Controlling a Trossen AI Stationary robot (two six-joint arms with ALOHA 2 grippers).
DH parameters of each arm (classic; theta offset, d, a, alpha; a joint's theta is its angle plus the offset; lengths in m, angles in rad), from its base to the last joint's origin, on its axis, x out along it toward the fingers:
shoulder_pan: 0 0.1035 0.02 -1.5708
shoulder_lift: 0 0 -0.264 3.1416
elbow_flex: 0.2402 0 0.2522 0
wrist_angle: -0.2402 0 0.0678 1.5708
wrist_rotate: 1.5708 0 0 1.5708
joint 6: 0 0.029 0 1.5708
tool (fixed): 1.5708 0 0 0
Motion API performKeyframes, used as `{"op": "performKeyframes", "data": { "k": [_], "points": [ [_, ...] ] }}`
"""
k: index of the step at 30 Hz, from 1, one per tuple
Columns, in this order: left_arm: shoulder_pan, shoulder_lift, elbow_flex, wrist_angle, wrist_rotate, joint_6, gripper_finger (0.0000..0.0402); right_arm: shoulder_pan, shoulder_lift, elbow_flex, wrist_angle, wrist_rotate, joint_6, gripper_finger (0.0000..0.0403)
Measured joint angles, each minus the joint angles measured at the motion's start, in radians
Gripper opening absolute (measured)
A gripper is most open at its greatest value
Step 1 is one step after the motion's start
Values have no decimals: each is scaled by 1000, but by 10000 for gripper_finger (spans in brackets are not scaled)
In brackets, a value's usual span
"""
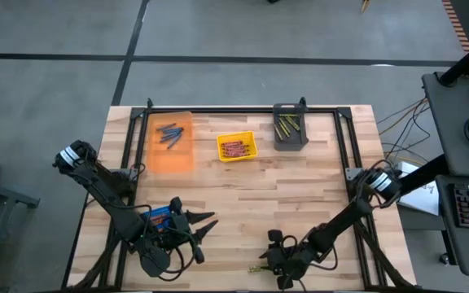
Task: Sort crayons
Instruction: Put the green crayon into the black bin
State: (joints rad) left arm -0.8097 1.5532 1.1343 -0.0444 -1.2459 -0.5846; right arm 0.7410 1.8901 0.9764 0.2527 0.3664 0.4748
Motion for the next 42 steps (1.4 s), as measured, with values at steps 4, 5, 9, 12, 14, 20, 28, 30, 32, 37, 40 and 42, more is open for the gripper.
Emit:
{"op": "performKeyframes", "data": {
  "k": [4, 5, 9, 12, 14, 20, 28, 30, 32, 37, 40, 42],
  "points": [
    [0, 0, 0, 0, 0, 0, 91, 0, 20, 0, 8, -3, 23, 141],
    [0, 0, 0, 0, 0, 0, 91, 0, 20, 0, 11, -3, 23, 141],
    [0, 0, 0, 0, 0, 0, 91, 0, 21, 0, 14, 0, 23, 139],
    [0, 0, 0, 0, 0, 0, 91, -2, 21, 0, 15, 0, 23, 135],
    [0, 0, 0, 0, 0, 0, 91, -4, 23, 0, 14, 0, 19, 133],
    [0, 0, 0, 0, 0, 0, 91, -18, 33, 0, 14, 0, 14, 124],
    [0, 0, 0, -1, 0, 1, 91, -27, 63, 2, 21, 4, 12, 107],
    [0, 0, 0, -1, 0, 7, 91, -28, 64, 2, 19, 6, 12, 98],
    [0, 0, 0, 0, 0, 14, 91, -30, 65, 2, 17, 6, 12, 87],
    [0, 0, 0, 0, 0, 18, 91, -31, 66, 2, 17, 6, 4, 45],
    [0, -1, 0, 0, 0, 18, 91, -31, 66, 2, 15, 5, -1, 21],
    [0, -1, 0, 0, 0, 18, 91, -32, 66, 2, 15, 6, -4, 15]
  ]
}}
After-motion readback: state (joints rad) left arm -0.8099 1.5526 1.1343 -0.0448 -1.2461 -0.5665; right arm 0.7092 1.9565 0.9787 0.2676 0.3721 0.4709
